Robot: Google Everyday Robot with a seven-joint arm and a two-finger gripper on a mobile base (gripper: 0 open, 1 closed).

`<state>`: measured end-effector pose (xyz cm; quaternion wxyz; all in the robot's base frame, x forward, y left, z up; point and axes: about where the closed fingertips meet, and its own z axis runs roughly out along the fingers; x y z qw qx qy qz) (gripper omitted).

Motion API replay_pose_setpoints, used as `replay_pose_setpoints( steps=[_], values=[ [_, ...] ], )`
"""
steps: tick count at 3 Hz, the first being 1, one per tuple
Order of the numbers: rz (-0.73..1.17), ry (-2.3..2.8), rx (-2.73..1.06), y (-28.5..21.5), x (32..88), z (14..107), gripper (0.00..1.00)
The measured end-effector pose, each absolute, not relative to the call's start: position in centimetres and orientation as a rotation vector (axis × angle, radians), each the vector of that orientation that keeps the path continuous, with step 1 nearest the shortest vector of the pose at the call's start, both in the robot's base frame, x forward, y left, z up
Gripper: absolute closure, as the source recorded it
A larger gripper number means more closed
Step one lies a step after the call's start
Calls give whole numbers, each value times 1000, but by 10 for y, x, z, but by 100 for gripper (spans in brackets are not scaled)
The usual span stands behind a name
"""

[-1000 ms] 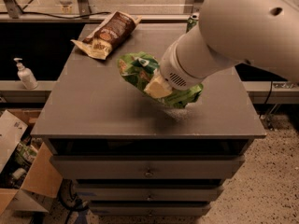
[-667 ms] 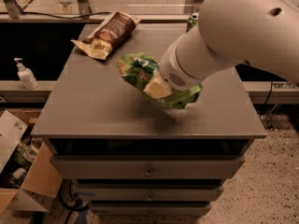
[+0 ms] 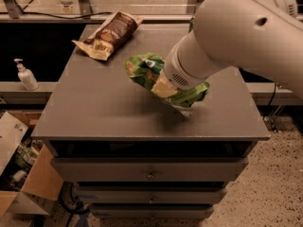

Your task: Move green rice chip bag near green can

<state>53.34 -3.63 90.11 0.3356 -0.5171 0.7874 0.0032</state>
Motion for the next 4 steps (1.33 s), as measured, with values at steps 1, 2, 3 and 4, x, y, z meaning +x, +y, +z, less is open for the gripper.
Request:
replay_pose_setpoints(
  steps=[1, 2, 3, 4],
  values=[
    [-110, 2077, -1307, -59, 567, 894, 100],
    [-231, 2104, -1252, -92, 600, 893, 100],
    [-336, 2131, -1199, -126, 627, 897, 100],
    [-415, 2163, -1156, -157, 647, 894, 100]
  ],
)
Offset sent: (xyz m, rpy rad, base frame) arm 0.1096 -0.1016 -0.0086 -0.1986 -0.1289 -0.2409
